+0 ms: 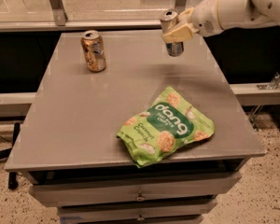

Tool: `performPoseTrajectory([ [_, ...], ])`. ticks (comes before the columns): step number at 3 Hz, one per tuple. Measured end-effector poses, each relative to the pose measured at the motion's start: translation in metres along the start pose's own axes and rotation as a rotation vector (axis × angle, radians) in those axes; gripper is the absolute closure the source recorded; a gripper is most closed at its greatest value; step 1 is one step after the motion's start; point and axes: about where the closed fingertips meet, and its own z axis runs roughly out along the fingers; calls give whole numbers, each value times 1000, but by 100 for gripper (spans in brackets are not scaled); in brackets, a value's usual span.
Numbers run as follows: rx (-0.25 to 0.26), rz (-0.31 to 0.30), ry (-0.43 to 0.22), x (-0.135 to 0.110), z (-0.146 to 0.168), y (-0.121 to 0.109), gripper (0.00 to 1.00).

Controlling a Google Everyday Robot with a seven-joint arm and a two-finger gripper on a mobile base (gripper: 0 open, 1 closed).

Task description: Knock redbull can over

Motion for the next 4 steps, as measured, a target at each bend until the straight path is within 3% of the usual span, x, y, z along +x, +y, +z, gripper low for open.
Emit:
performPoseTrajectory([
  [1, -118, -214, 211, 2, -3, 43, 100],
  [2, -187, -411, 402, 14, -6, 80, 100],
  [3, -237, -556, 524, 26, 0, 111, 100],
  [4, -283, -644, 597, 35, 13, 138, 100],
])
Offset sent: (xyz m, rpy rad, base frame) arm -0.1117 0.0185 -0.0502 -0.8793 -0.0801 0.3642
